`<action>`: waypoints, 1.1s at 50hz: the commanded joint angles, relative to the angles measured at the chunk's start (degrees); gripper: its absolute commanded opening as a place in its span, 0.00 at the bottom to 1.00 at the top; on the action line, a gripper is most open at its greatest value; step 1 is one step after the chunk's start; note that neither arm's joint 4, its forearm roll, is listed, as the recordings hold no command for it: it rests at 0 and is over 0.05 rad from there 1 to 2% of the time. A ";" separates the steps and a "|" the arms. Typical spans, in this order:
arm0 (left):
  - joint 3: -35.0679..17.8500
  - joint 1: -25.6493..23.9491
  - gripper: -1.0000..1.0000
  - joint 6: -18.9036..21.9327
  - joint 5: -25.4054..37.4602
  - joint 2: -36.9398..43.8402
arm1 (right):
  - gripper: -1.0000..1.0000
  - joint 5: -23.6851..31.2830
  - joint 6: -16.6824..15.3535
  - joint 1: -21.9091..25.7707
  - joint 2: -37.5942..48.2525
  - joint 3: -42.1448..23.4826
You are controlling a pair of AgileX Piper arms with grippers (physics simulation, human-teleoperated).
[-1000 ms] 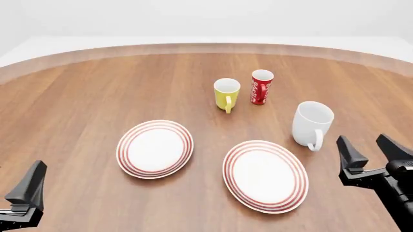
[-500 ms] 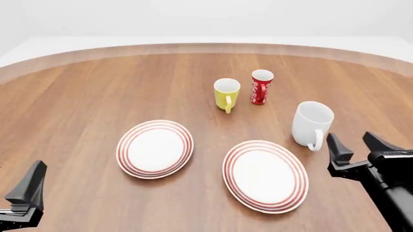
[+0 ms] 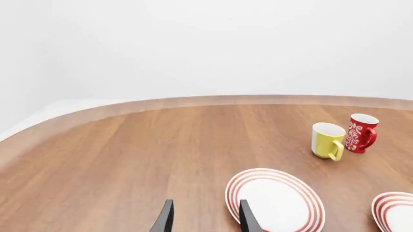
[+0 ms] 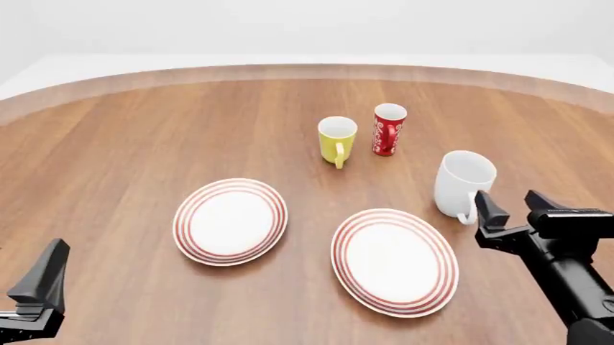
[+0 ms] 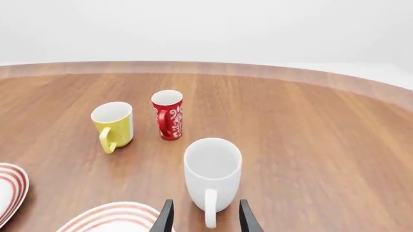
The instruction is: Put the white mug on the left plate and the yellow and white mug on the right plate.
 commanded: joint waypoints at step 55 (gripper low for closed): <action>0.00 0.00 1.00 0.00 0.00 0.00 | 1.00 -5.65 4.81 -1.35 24.82 -10.22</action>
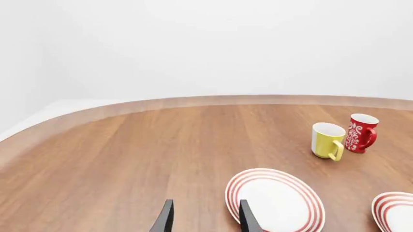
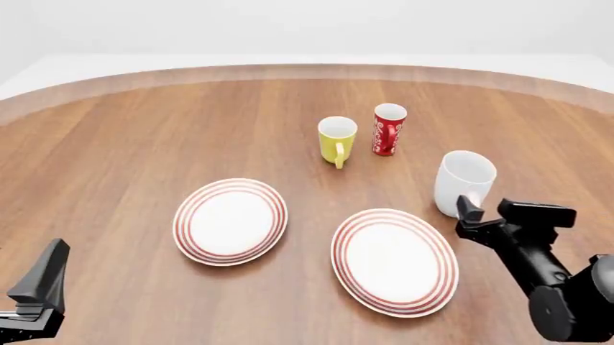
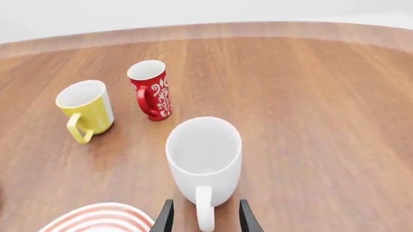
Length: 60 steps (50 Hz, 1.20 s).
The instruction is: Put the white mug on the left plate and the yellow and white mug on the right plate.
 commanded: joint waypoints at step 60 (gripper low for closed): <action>0.00 0.00 1.00 0.00 0.00 0.00 | 0.00 -0.03 -2.21 0.57 11.23 -5.38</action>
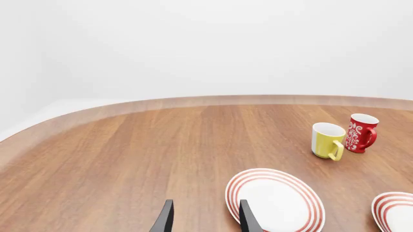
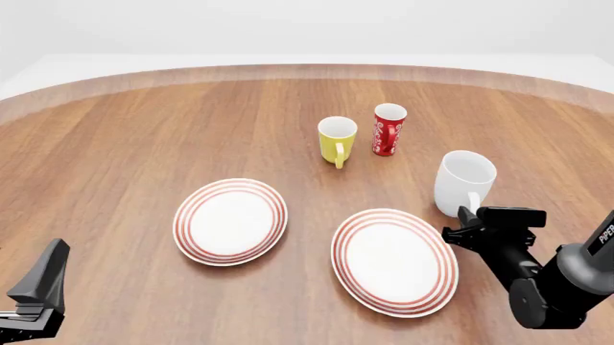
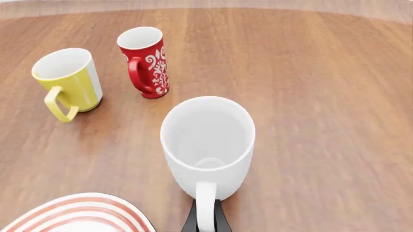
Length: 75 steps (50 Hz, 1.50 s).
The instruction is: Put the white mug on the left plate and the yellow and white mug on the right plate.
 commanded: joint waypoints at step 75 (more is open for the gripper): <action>0.00 0.00 1.00 0.00 0.00 0.00 | 0.00 27.21 -7.19 5.57 -44.54 5.53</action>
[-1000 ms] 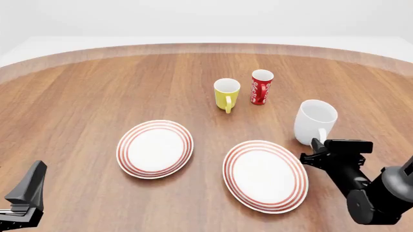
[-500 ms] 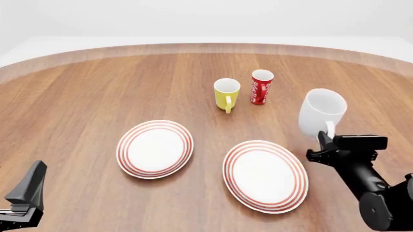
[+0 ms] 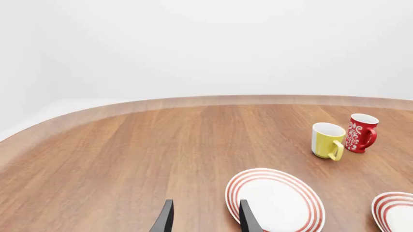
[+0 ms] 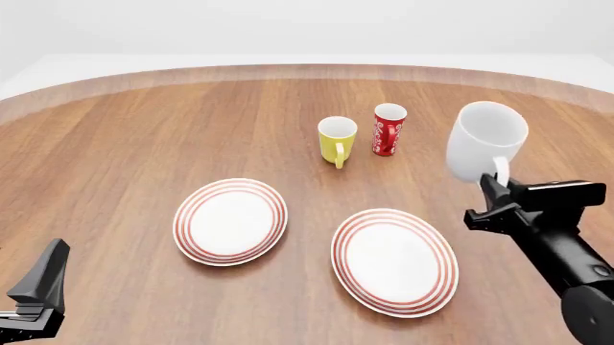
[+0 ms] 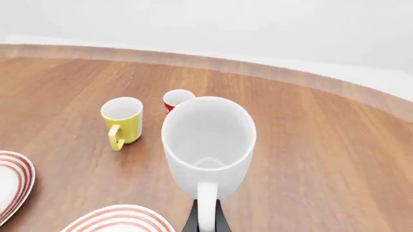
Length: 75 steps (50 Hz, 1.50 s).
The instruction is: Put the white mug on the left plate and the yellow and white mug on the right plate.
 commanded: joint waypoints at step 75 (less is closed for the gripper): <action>0.00 0.00 1.00 0.00 0.00 0.00 | 0.00 14.09 -2.95 21.22 -5.60 -13.55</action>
